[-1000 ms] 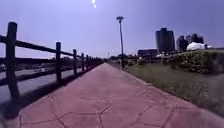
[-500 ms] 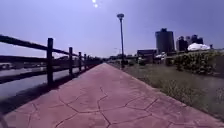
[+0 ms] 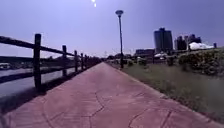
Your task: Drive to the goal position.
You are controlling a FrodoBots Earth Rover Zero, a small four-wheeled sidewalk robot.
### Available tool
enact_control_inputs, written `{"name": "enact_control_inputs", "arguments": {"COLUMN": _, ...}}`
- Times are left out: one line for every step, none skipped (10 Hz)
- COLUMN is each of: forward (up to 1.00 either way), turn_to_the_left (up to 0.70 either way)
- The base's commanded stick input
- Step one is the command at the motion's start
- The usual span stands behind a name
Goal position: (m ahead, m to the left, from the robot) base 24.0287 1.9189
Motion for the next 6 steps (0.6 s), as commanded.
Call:
{"name": "enact_control_inputs", "arguments": {"forward": 1.0, "turn_to_the_left": 0.01}}
{"name": "enact_control_inputs", "arguments": {"forward": 1.0, "turn_to_the_left": 0.01}}
{"name": "enact_control_inputs", "arguments": {"forward": 1.0, "turn_to_the_left": 0.01}}
{"name": "enact_control_inputs", "arguments": {"forward": 1.0, "turn_to_the_left": 0.01}}
{"name": "enact_control_inputs", "arguments": {"forward": 1.0, "turn_to_the_left": 0.01}}
{"name": "enact_control_inputs", "arguments": {"forward": 1.0, "turn_to_the_left": 0.01}}
